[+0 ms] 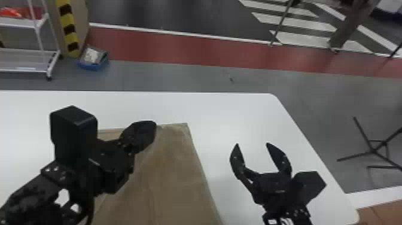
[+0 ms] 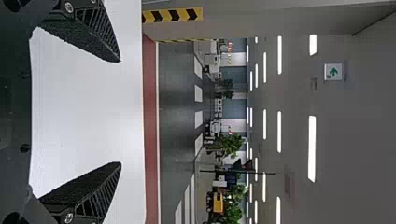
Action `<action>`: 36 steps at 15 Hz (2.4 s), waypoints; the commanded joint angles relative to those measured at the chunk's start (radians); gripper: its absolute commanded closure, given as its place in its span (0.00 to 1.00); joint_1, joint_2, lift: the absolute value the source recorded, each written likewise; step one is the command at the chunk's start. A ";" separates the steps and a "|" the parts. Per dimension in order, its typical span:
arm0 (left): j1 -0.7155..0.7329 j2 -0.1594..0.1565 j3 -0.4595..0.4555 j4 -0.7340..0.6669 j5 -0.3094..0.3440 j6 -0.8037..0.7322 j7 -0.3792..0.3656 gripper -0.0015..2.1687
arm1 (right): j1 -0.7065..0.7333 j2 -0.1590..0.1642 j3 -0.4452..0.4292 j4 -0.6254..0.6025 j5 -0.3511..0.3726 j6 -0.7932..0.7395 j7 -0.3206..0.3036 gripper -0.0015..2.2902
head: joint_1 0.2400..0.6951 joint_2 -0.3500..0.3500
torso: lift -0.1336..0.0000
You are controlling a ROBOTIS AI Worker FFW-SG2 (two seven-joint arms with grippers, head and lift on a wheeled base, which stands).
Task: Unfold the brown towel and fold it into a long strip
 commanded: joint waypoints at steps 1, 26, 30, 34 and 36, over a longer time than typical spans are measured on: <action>0.025 0.003 -0.081 -0.034 -0.039 0.001 0.003 0.70 | -0.002 -0.001 -0.010 0.010 -0.016 -0.014 0.000 0.04 | 1.00 0.05 | 0.06; 0.243 0.050 0.116 -0.077 0.050 -0.116 0.040 0.03 | 0.002 -0.150 0.029 -0.081 0.854 -0.164 0.459 0.05 | 1.00 0.28 | 0.06; 0.258 0.044 0.133 -0.080 0.050 -0.116 0.040 0.03 | 0.005 -0.218 0.028 -0.117 0.912 -0.139 0.552 0.07 | 1.00 0.34 | 0.06; 0.258 0.043 0.130 -0.078 0.050 -0.116 0.037 0.03 | -0.010 -0.244 0.033 -0.148 0.899 -0.084 0.716 0.07 | 1.00 0.34 | 0.06; 0.260 0.041 0.130 -0.075 0.050 -0.113 0.037 0.03 | -0.035 -0.256 0.034 -0.179 0.874 0.008 0.833 0.07 | 1.00 0.33 | 0.06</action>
